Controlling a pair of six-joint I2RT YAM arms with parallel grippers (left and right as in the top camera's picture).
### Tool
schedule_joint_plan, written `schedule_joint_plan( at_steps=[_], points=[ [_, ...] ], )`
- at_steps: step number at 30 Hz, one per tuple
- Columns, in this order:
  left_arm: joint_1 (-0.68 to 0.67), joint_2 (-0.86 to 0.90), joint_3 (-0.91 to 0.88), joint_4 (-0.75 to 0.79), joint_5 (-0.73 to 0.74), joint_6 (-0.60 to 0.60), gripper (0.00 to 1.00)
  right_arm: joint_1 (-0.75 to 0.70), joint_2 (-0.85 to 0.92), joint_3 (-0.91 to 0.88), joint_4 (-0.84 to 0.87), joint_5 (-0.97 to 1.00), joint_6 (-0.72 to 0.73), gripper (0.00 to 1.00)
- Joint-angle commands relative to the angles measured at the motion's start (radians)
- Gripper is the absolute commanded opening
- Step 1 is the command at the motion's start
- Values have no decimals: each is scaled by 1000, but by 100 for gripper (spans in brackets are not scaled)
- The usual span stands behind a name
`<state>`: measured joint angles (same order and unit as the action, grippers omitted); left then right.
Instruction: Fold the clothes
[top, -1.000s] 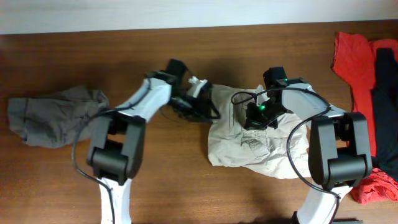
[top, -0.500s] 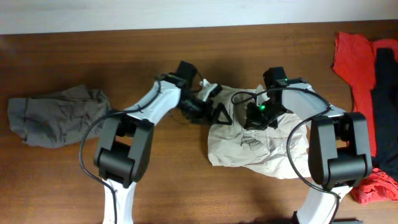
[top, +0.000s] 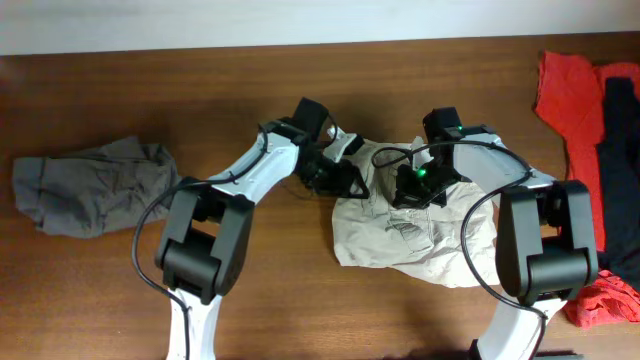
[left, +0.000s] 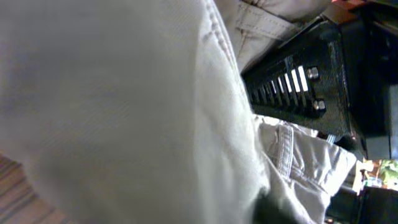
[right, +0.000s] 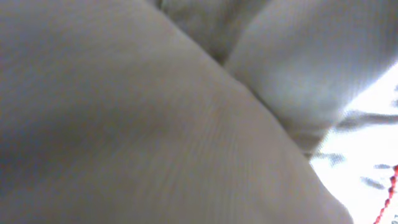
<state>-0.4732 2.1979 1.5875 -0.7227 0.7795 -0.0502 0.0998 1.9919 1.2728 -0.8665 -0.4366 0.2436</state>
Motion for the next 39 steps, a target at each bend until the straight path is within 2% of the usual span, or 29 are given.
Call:
schedule_joint_plan(
  at_steps=[1, 3, 7, 12, 16, 20, 24, 27, 35, 39],
  points=[
    [-28, -5, 0, 15, -6, -6, 9, 18, 90, -40, 6, 54, 8, 4],
    [-24, -5, 0, 12, -6, -6, 0, 18, 90, -40, 2, 54, 3, 4],
    [30, -8, 1, -14, 9, -6, 0, 17, 90, -39, -13, 54, -11, 4],
    [158, -34, 21, -145, 6, 26, 0, 17, 67, -37, -16, 6, -69, 4],
    [240, -71, 80, -302, -107, 82, 1, 17, 11, -37, -14, -89, -112, 4],
    [260, -111, 172, -422, -221, 113, 1, 17, -42, -37, -8, -106, -90, 4],
    [225, -145, 256, -502, -335, 123, 1, 18, -55, -37, -8, -106, -50, 4],
    [150, -149, 293, -539, -429, 116, 1, 27, -54, -38, -6, -105, -48, 4],
    [-30, -149, 293, -543, -680, -5, 0, 28, -54, -38, -8, -103, -43, 4],
    [-55, -149, 293, -558, -771, -71, 0, 24, -74, -37, 2, -109, -53, 4]
  ],
)
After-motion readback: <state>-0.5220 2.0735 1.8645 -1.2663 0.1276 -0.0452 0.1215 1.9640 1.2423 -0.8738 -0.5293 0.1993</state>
